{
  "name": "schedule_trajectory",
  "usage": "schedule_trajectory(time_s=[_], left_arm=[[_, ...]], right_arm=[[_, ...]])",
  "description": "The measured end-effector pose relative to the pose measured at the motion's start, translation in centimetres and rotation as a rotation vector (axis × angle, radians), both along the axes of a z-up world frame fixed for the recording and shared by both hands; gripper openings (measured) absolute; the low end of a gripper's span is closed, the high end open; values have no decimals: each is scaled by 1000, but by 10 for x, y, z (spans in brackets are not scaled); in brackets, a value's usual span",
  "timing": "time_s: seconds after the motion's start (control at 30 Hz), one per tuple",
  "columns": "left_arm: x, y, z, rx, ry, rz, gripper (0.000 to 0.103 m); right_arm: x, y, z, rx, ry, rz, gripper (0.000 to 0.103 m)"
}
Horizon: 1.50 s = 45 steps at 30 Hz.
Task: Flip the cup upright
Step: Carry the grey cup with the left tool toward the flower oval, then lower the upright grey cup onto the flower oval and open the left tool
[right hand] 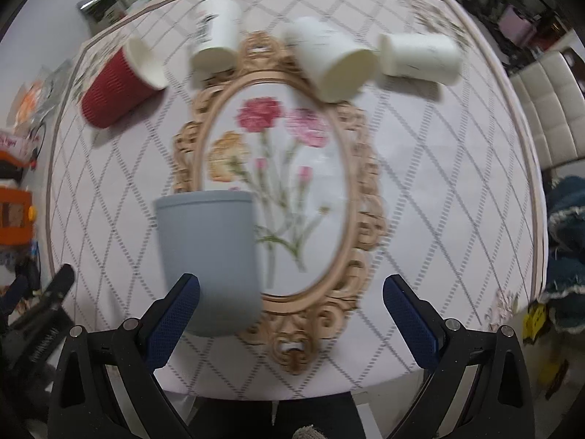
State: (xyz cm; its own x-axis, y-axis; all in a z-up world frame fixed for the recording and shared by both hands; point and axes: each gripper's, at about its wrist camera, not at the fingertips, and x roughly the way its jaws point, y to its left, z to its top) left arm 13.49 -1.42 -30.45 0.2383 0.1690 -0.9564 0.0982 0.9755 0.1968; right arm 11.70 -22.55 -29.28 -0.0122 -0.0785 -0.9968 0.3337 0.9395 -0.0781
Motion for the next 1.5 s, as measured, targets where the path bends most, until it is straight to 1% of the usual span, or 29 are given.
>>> schedule_trajectory(time_s=[0.2, 0.3, 0.4, 0.43, 0.5, 0.67, 0.87, 0.97, 1.07, 1.2, 1.33, 1.47, 1.5], left_arm=[[1, 13, -16, 0, 46, -2, 103], [2, 18, -21, -10, 62, 0, 103], [3, 22, -27, -27, 81, 5, 103], [3, 22, -28, -29, 86, 5, 103], [4, 23, -32, -33, 97, 4, 103], [4, 25, -40, -56, 131, 17, 103], [4, 23, -43, -66, 156, 25, 103], [3, 24, -41, -68, 164, 25, 103], [6, 28, -39, -72, 179, 34, 103], [15, 27, -37, -81, 185, 40, 103], [33, 24, -39, -89, 177, 42, 103], [56, 22, -45, -104, 148, 55, 103], [61, 21, -48, -103, 143, 58, 103]], right_arm=[[27, 25, -24, 47, 61, 53, 101], [37, 31, -38, 70, 99, 57, 100], [43, 34, -51, 84, 145, 63, 90], [45, 34, -55, 87, 163, 61, 83], [46, 33, -61, 98, 188, 56, 83], [47, 36, -64, 90, 210, 71, 83], [42, 32, -64, 115, 176, 56, 83], [36, 26, -56, 112, 133, 30, 83], [26, 18, -40, 112, 52, 12, 83], [20, 18, -10, 67, -113, 20, 83], [26, 18, 9, 15, -263, 18, 83], [48, 26, 10, -78, -410, 23, 83], [54, 33, 7, -105, -434, 26, 83]])
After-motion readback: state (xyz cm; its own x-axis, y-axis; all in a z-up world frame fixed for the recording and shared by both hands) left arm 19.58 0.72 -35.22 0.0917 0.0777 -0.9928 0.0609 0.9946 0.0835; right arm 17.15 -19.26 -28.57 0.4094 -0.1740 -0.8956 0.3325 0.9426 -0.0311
